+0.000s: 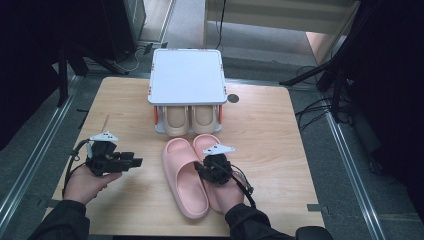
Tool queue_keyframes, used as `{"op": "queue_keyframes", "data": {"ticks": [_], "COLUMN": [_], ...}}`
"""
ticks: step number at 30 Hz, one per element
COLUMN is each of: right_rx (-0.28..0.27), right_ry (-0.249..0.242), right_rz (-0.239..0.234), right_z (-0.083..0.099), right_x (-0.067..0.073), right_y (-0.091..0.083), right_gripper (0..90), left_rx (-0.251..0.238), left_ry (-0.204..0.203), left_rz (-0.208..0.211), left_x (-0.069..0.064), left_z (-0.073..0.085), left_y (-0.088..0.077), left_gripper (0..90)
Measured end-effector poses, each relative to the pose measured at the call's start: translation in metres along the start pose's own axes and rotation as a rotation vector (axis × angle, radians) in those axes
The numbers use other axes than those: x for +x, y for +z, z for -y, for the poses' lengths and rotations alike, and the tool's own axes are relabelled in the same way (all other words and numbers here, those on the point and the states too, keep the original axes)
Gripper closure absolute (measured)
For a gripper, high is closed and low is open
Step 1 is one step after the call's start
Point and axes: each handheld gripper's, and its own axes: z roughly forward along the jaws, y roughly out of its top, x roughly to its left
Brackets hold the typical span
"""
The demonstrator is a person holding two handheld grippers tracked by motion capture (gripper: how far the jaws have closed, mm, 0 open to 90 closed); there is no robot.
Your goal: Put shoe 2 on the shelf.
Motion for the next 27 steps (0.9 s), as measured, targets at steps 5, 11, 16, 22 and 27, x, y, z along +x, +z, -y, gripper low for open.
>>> {"op": "queue_keyframes", "data": {"ticks": [5, 11, 16, 22, 27], "right_rx": [-0.009, 0.009, 0.029, 0.032, 0.048], "right_ry": [-0.015, -0.028, -0.023, -0.063, -0.107], "right_rz": [-0.01, -0.033, -0.121, -0.17, -0.249], "right_z": [0.0, 0.0, -0.002, -0.005, -0.009], "right_x": [0.001, -0.001, -0.009, -0.012, -0.016], "right_y": [-0.004, -0.006, -0.01, -0.015, -0.019], "right_gripper": [76.6, 76.9, 77.0, 77.0, 77.1], "left_rx": [-0.01, -0.017, -0.015, -0.019, -0.028], "left_ry": [-0.001, 0.008, 0.017, 0.026, 0.023], "left_rz": [0.0, 0.004, 0.012, 0.012, 0.008], "left_x": [0.0, 0.003, 0.003, 0.006, 0.012], "left_z": [-0.001, -0.006, -0.01, -0.014, -0.016], "left_y": [-0.001, 0.0, 0.003, 0.004, 0.002], "left_gripper": [49.8, 49.0, 48.7, 48.1, 47.7]}}
